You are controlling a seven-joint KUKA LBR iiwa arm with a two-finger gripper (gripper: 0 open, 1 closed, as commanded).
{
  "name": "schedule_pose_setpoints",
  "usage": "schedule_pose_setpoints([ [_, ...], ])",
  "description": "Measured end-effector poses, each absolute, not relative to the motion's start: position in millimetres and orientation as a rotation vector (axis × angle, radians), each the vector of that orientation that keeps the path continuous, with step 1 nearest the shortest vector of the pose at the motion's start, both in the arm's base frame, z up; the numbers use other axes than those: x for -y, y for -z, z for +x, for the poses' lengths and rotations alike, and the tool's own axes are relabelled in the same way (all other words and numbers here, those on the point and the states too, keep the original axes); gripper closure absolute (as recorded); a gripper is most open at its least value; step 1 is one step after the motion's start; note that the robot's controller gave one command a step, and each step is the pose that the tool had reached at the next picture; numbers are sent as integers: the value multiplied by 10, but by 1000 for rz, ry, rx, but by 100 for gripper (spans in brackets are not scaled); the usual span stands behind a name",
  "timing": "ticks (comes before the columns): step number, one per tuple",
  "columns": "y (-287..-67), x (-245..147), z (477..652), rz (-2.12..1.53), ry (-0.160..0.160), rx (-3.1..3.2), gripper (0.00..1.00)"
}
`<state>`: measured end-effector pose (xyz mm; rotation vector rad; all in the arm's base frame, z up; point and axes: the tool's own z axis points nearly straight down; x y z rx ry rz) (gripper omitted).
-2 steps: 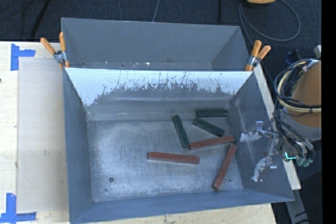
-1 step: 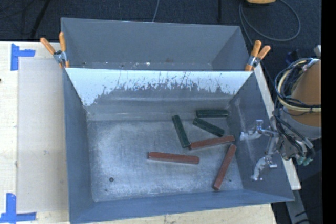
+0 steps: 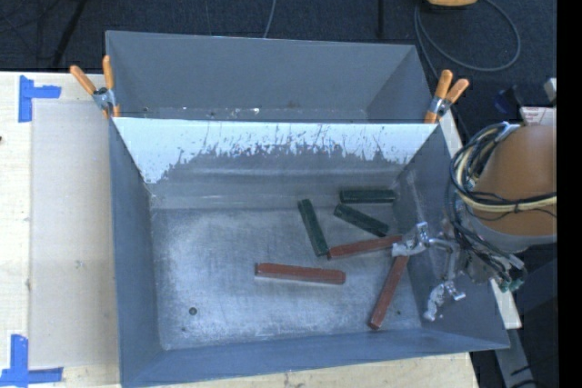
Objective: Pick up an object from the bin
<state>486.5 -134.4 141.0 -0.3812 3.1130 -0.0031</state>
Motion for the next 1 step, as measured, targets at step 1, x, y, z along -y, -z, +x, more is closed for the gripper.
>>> schedule_pose_setpoints([
  [1, -768, 1346, 4866, -529, -1, -3094, 0],
])
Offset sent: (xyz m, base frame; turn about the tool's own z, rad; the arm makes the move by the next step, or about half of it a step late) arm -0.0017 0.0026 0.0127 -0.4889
